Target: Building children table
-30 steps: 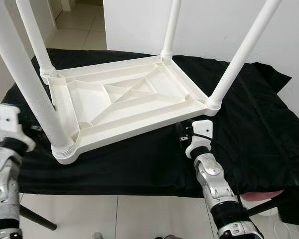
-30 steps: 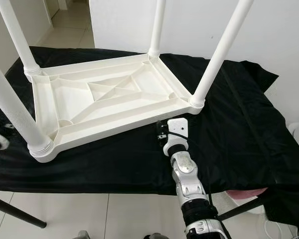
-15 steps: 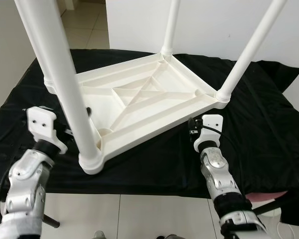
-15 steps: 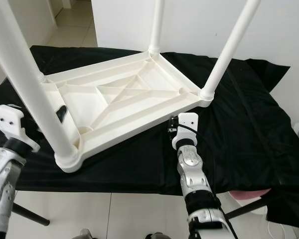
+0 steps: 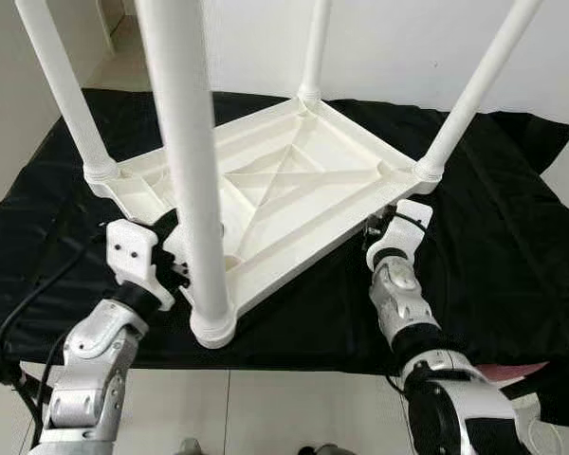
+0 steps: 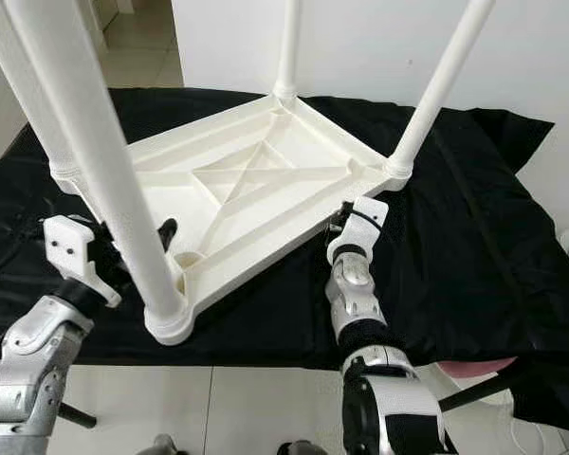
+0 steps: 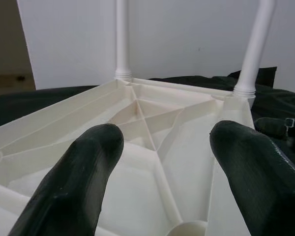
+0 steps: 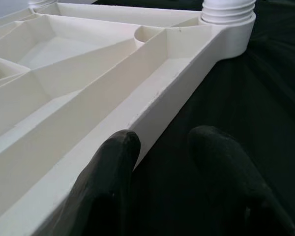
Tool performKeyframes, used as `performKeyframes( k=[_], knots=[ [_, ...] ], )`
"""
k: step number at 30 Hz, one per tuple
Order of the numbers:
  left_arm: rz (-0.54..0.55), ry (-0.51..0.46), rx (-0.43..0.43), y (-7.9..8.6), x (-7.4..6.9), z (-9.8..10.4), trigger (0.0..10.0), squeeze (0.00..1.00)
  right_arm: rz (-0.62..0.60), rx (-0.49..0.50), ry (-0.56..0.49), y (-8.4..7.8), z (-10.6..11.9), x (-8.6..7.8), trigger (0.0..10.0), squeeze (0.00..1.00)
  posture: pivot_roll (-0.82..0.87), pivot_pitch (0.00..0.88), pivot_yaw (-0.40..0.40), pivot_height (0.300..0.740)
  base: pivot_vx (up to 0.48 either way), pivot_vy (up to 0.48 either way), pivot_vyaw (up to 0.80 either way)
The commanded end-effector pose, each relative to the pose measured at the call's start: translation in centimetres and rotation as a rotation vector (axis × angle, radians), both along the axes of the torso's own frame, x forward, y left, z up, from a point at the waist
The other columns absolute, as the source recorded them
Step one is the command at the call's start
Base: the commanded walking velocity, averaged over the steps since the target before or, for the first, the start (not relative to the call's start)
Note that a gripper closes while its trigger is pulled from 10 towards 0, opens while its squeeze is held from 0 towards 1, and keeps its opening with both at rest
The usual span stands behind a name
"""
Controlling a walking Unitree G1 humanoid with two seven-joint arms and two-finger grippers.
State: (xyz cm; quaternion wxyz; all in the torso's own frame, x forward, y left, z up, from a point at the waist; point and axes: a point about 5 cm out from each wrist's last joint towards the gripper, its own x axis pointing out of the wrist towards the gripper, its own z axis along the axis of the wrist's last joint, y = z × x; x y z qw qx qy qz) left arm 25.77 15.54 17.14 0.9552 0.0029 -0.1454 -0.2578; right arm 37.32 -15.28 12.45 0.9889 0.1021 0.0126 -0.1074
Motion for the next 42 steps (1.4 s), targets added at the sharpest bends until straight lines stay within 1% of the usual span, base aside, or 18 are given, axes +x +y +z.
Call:
performKeyframes(
  k=[1, 4, 8, 12, 18, 20, 21, 23, 24, 25, 26, 28, 33, 36, 38, 40, 41, 42],
  knots=[
    [-0.038, 0.013, -0.001, -0.7, -0.2, -0.1, 10.0, 0.00, 0.004, 0.022, 0.037, 0.4, -0.7, 0.0, 10.0, 0.00, 0.08, 0.045, -0.008, 0.740, 0.000, 0.000, 0.00],
    [-0.092, 0.025, -0.005, -1.5, -0.8, 0.0, 10.0, 0.00, 0.027, 0.030, 0.055, 0.8, -0.3, 0.6, 10.0, 0.00, 0.08, 0.051, -0.005, 0.740, 0.000, 0.000, 0.00],
    [-0.108, 0.035, -0.007, -1.8, -1.0, -0.1, 10.0, 0.00, 0.042, 0.028, 0.061, 1.1, -0.2, 0.8, 10.0, 0.00, 0.08, 0.052, -0.001, 0.740, 0.000, 0.000, 0.00],
    [-0.139, 0.043, -0.022, -2.9, -1.4, 0.1, 10.0, 0.00, 0.139, 0.039, 0.071, 2.3, 0.3, 1.4, 10.0, 0.00, 0.08, 0.053, 0.001, 0.740, 0.000, 0.000, 0.00],
    [-0.157, 0.044, -0.033, -3.4, -1.6, 0.3, 10.0, 0.00, 0.210, 0.035, 0.069, 3.3, 0.7, 1.7, 10.0, 0.00, 0.09, 0.054, -0.001, 0.740, 0.000, 0.000, 0.00],
    [-0.163, 0.039, -0.036, -3.7, -1.6, 0.5, 10.0, 0.00, 0.268, 0.027, 0.066, 4.2, 1.0, 1.8, 10.0, 0.00, 0.09, 0.055, 0.000, 0.740, 0.000, 0.000, 0.00],
    [-0.163, 0.039, -0.036, -3.7, -1.6, 0.5, 10.0, 0.00, 0.268, 0.027, 0.066, 4.2, 1.0, 1.8, 10.0, 0.00, 0.09, 0.055, 0.000, 0.740, 0.000, 0.000, 0.00],
    [-0.173, 0.036, -0.047, -4.0, -1.5, 0.7, 10.0, 0.00, 0.347, 0.021, 0.073, 5.5, 1.1, 1.8, 10.0, 0.00, 0.09, 0.058, 0.001, 0.740, 0.000, 0.000, 0.00],
    [-0.173, 0.036, -0.047, -4.0, -1.5, 0.7, 10.0, 0.00, 0.347, 0.021, 0.073, 5.5, 1.1, 1.8, 10.0, 0.00, 0.09, 0.058, 0.001, 0.740, 0.000, 0.000, 0.00],
    [-0.178, 0.036, -0.049, -4.1, -1.5, 0.8, 10.0, 0.00, 0.373, 0.001, 0.070, 6.0, 1.3, 1.8, 10.0, 0.00, 0.08, 0.058, 0.001, 0.740, 0.000, 0.000, 0.00],
    [-0.178, 0.036, -0.049, -4.1, -1.5, 0.8, 10.0, 0.00, 0.373, 0.001, 0.070, 6.0, 1.3, 1.8, 10.0, 0.00, 0.08, 0.058, 0.001, 0.740, 0.000, 0.000, 0.00],
    [-0.187, 0.039, -0.050, -4.4, -1.6, 0.9, 10.0, 0.00, 0.408, -0.035, 0.065, 6.7, 1.5, 1.8, 10.0, 0.00, 0.08, 0.061, 0.003, 0.740, 0.000, 0.000, 0.00],
    [-0.197, 0.040, -0.054, -4.8, -1.7, 0.9, 10.0, 0.00, 0.402, -0.039, 0.065, 6.6, 1.7, 2.0, 10.0, 0.00, 0.08, 0.062, 0.006, 0.740, 0.000, 0.000, 0.00],
    [-0.185, 0.038, -0.045, -5.0, -1.5, 0.9, 10.0, 0.00, 0.311, -0.042, 0.015, 4.8, 2.3, 2.2, 10.0, 0.00, 0.08, 0.065, -0.001, 0.740, 0.000, 0.000, 0.00],
    [-0.185, 0.038, -0.045, -5.0, -1.5, 0.9, 10.0, 0.00, 0.311, -0.042, 0.015, 4.8, 2.3, 2.2, 10.0, 0.00, 0.08, 0.065, -0.001, 0.740, 0.000, 0.000, 0.00],
    [-0.167, 0.037, -0.044, -4.8, -1.4, 0.9, 10.0, 0.00, 0.301, -0.032, -0.030, 4.1, 2.5, 2.2, 10.0, 0.00, 0.07, 0.069, -0.005, 0.740, 0.000, 0.000, 0.00],
    [-0.167, 0.037, -0.044, -4.8, -1.4, 0.9, 10.0, 0.00, 0.301, -0.032, -0.030, 4.1, 2.5, 2.2, 10.0, 0.00, 0.07, 0.069, -0.005, 0.740, 0.000, 0.000, 0.00],
    [-0.150, 0.037, -0.035, -4.5, -1.2, 0.8, 10.0, 0.00, 0.307, -0.038, -0.060, 3.6, 2.4, 2.0, 10.0, 0.00, 0.07, 0.069, -0.005, 0.740, 0.000, 0.000, 0.00]
  ],
)
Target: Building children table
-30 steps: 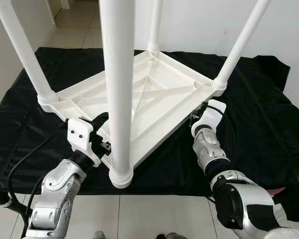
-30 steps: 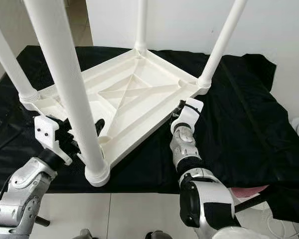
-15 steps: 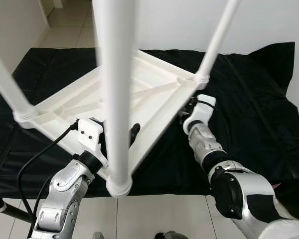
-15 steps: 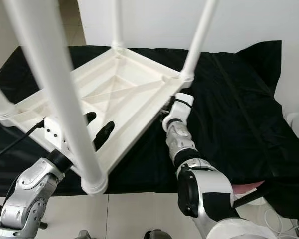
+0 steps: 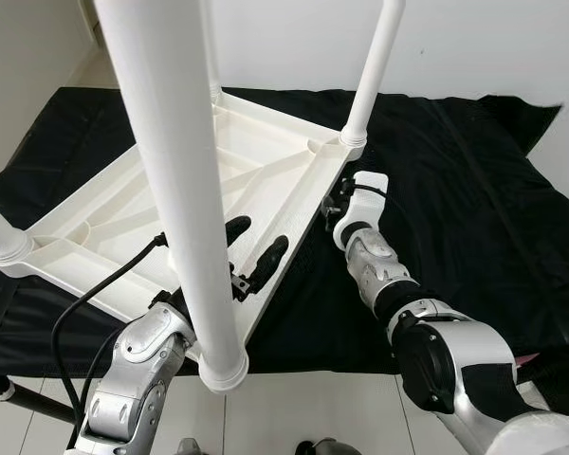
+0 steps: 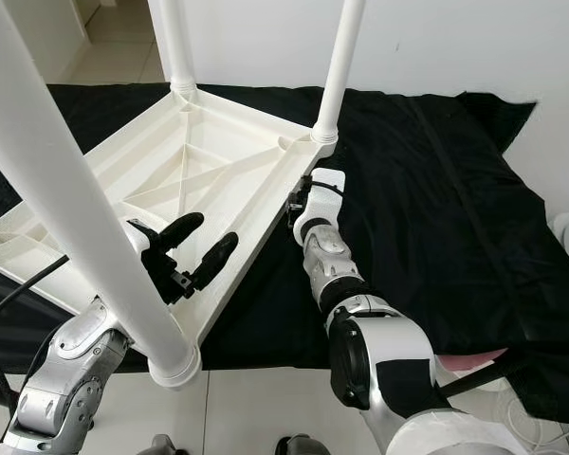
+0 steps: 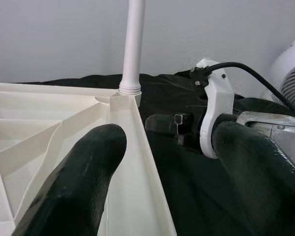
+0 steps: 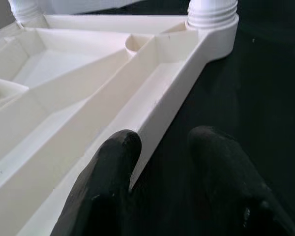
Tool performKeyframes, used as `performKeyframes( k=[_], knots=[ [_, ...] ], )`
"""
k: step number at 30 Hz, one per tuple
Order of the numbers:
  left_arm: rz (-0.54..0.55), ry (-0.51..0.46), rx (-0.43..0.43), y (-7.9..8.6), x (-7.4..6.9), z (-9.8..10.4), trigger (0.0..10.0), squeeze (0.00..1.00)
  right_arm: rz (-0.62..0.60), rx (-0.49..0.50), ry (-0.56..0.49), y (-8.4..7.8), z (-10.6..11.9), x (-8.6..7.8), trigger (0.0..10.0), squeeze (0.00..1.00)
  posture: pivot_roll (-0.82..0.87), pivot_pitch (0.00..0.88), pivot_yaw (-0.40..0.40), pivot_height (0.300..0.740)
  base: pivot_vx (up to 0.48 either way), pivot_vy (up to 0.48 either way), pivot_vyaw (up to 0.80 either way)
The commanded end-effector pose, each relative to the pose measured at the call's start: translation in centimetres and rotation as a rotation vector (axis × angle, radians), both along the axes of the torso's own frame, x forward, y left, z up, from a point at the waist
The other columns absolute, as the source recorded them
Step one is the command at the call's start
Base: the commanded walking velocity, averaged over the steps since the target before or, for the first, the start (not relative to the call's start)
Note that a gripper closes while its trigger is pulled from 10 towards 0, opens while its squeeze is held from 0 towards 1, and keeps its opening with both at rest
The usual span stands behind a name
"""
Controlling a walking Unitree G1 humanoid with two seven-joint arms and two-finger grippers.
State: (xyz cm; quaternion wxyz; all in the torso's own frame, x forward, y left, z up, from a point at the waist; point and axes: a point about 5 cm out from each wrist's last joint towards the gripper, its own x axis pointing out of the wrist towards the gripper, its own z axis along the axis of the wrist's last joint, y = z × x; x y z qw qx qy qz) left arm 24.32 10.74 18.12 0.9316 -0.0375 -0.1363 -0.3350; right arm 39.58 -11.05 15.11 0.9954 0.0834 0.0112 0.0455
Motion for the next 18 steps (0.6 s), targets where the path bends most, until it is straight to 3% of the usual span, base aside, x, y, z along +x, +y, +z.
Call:
performKeyframes(
  k=[1, 8, 12, 18],
  knots=[
    [0.036, 0.005, 0.029, 0.6, 0.5, -0.4, 10.0, 0.00, 0.015, 0.001, -0.063, -1.2, -0.3, -0.4, 10.0, 0.00, 0.07, 0.070, -0.013, 0.740, 0.000, 0.000, 0.00],
    [0.069, -0.007, 0.090, 1.9, 1.1, -0.7, 10.0, 0.00, 0.069, -0.035, -0.133, -2.5, -1.2, -1.5, 10.0, 0.00, 0.06, 0.073, -0.026, 0.740, 0.000, 0.000, 0.00],
    [0.022, -0.018, 0.201, 3.7, 1.7, -1.0, 10.0, 0.00, 0.214, -0.078, -0.212, -2.5, -2.2, -3.5, 10.0, 0.00, 0.05, 0.073, -0.041, 0.740, 0.000, 0.000, 0.00],
    [-0.020, -0.019, 0.281, 4.9, 1.9, -1.3, 10.0, 0.00, 0.303, -0.115, -0.266, -2.8, -2.3, -4.9, 10.0, 0.00, 0.04, 0.074, -0.047, 0.740, 0.000, 0.000, 0.00]
  ],
)
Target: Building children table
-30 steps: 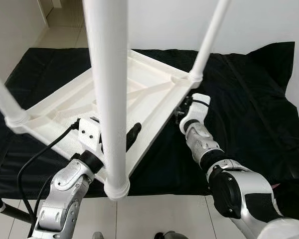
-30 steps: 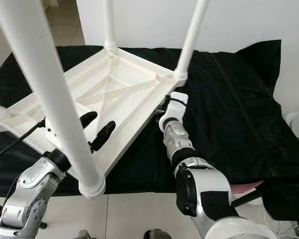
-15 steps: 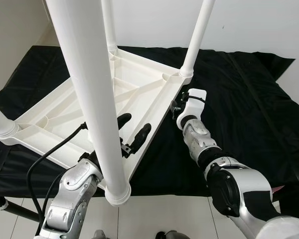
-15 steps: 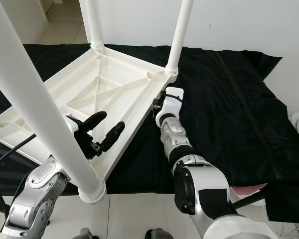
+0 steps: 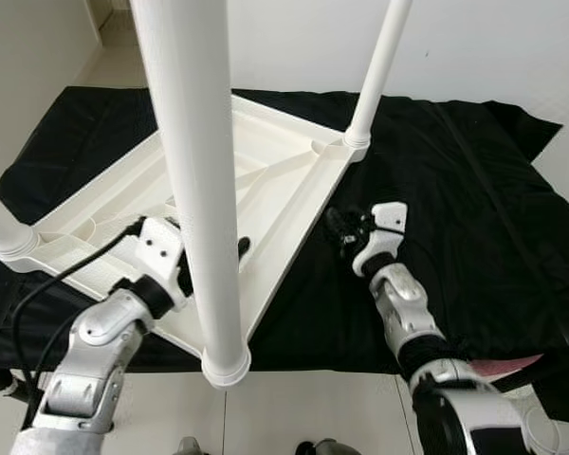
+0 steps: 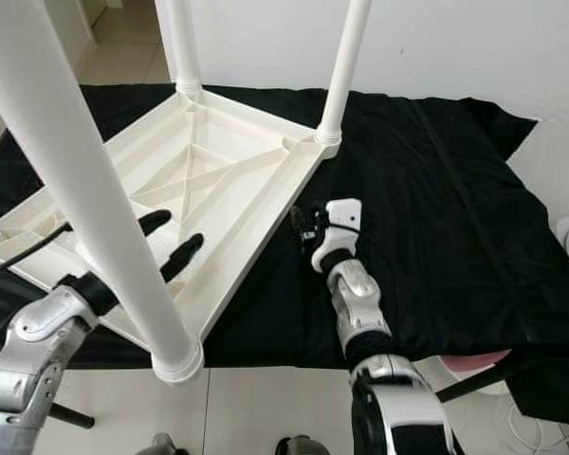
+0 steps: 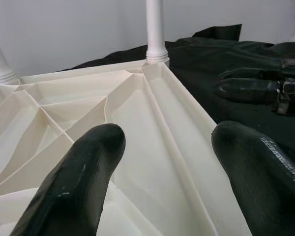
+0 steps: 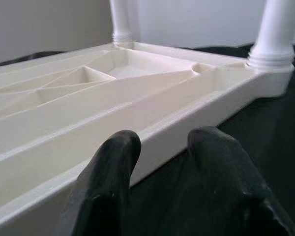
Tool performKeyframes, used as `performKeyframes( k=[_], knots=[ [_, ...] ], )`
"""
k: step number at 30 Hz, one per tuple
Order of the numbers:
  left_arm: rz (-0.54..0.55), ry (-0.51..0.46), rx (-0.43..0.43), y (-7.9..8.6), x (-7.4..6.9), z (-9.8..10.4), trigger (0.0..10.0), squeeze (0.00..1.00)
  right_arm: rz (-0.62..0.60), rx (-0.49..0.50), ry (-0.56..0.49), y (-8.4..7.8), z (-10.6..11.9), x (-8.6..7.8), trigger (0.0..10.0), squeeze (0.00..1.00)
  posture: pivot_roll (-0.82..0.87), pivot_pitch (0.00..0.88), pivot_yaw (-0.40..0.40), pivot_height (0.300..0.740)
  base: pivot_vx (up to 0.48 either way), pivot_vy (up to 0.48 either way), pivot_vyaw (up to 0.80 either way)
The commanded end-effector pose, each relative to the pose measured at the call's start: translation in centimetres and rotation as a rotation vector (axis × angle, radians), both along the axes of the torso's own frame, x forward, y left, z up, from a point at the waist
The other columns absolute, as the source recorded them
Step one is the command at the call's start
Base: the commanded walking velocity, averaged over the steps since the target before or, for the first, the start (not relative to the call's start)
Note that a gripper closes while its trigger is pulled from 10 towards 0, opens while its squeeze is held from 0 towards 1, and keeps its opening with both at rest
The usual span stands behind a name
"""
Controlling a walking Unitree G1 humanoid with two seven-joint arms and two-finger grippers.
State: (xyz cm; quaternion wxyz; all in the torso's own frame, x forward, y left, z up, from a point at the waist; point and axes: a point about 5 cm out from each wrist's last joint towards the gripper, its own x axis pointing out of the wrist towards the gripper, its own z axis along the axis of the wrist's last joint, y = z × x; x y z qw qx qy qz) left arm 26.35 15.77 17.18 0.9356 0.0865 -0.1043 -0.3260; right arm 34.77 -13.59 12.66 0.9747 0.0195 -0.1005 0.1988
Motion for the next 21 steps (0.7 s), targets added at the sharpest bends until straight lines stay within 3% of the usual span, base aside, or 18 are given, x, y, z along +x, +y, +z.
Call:
performKeyframes(
  k=[1, 6, 7, 13, 16, 21],
  knots=[
    [-0.081, 0.020, 0.071, 0.7, -0.2, -0.6, 10.0, 0.00, 0.033, -0.016, -0.028, -0.7, 0.2, -0.8, 10.0, 0.00, 0.03, 0.073, -0.047, 0.740, 0.000, 0.000, 0.00],
    [-0.094, 0.030, 0.103, 1.4, -0.4, -0.8, 10.0, 0.00, 0.053, -0.028, -0.041, -1.2, 0.3, -1.5, 10.0, 0.00, 0.03, 0.074, -0.049, 0.740, 0.000, 0.000, 0.00],
    [-0.133, 0.071, 0.165, 2.8, -1.5, -1.3, 10.0, 0.00, 0.071, -0.065, -0.053, -2.5, 0.4, -2.9, 10.0, 0.00, 0.02, 0.081, -0.049, 0.740, 0.000, 0.000, 0.00],
    [-0.228, 0.127, 0.275, 4.2, -3.6, -1.9, 10.0, 0.00, 0.105, -0.118, -0.057, -4.5, 1.2, -4.9, 10.0, 0.00, 0.02, 0.089, -0.053, 0.740, 0.000, 0.000, 0.00],
    [-0.246, 0.130, 0.285, 4.4, -3.8, -2.0, 10.0, 0.00, 0.117, -0.124, -0.053, -4.6, 1.5, -5.3, 10.0, 0.00, 0.02, 0.089, -0.053, 0.740, 0.000, 0.000, 0.00],
    [-0.300, 0.143, 0.401, 5.2, -3.4, -2.5, 10.0, 0.00, 0.170, -0.203, -0.056, -5.4, 2.5, -5.5, 10.0, 0.00, 0.02, 0.093, -0.052, 0.740, 0.000, 0.000, 0.00]
  ],
)
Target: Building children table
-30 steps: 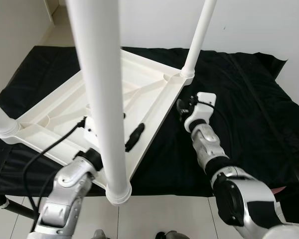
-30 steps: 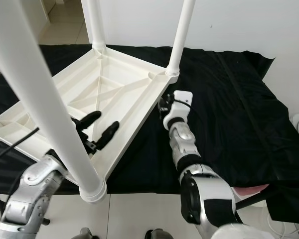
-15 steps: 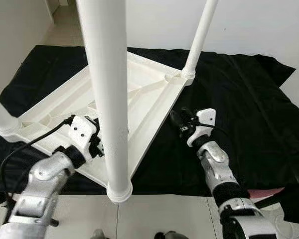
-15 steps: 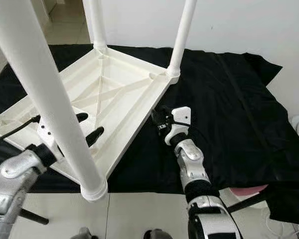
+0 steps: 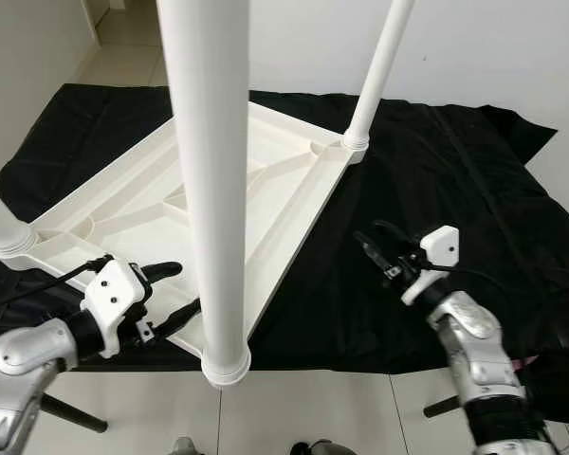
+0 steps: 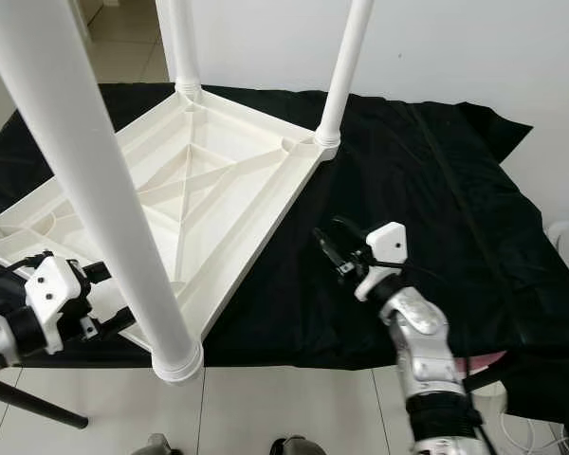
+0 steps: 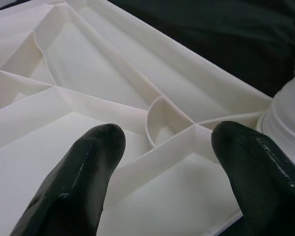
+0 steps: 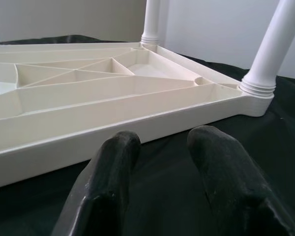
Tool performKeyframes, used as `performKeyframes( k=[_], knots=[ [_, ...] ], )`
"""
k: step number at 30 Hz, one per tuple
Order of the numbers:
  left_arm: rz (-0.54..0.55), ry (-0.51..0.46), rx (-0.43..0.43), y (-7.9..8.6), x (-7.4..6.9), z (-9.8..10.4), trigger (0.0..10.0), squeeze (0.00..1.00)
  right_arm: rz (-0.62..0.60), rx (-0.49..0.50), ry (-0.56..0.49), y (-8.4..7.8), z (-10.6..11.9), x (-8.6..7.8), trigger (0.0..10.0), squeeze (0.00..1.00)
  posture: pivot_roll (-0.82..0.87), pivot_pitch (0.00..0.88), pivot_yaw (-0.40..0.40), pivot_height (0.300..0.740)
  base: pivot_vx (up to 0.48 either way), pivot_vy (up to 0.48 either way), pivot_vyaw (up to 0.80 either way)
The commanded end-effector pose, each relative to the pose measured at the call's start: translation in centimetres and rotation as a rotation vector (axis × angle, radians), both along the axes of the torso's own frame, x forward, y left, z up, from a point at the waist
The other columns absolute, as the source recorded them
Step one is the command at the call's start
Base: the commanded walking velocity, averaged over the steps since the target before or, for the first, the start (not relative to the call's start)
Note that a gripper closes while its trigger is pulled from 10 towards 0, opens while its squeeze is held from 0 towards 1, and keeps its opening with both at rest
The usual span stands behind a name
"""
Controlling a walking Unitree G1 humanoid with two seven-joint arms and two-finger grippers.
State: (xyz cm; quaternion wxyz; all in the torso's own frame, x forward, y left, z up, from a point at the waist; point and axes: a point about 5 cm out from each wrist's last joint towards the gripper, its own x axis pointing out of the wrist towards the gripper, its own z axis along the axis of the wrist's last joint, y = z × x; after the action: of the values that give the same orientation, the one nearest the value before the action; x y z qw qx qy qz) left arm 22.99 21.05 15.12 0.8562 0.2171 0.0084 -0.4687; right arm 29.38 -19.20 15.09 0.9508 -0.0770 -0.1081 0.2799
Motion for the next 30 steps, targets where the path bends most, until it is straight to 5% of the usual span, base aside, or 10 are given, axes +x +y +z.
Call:
performKeyframes(
  k=[1, 5, 15, 23, 30],
  knots=[
    [-0.030, 0.005, 0.053, -0.1, 0.4, -0.6, 10.0, 0.00, 0.029, -0.010, 0.006, 0.3, 0.2, 0.0, 10.0, 0.00, 0.02, 0.092, -0.051, 0.740, 0.000, 0.000, 0.00],
    [-0.081, -0.042, 0.168, -0.4, 1.0, -1.5, 10.0, 0.00, 0.050, -0.018, 0.007, 0.6, 0.8, 0.0, 10.0, 0.00, 0.01, 0.089, -0.051, 0.740, 0.000, 0.000, 0.00],
    [-0.080, -0.083, 0.281, -1.0, 3.7, -2.8, 10.0, 0.00, 0.168, 0.012, 0.034, 2.1, 1.3, -1.6, 10.0, 0.00, -0.02, 0.073, -0.031, 0.740, 0.000, 0.000, 0.00],
    [-0.084, -0.126, 0.314, -1.5, 5.5, -3.1, 10.0, 0.00, 0.162, 0.037, 0.048, 2.5, 1.0, -2.3, 10.0, 0.00, -0.05, 0.062, -0.014, 0.740, 0.000, 0.000, 0.00],
    [-0.102, -0.195, 0.261, -4.6, 8.2, -2.5, 10.0, 0.00, 0.200, 0.055, 0.100, 2.8, 0.3, -4.1, 10.0, 0.00, -0.07, 0.056, 0.003, 0.740, 0.000, 0.000, 0.00]
  ],
)
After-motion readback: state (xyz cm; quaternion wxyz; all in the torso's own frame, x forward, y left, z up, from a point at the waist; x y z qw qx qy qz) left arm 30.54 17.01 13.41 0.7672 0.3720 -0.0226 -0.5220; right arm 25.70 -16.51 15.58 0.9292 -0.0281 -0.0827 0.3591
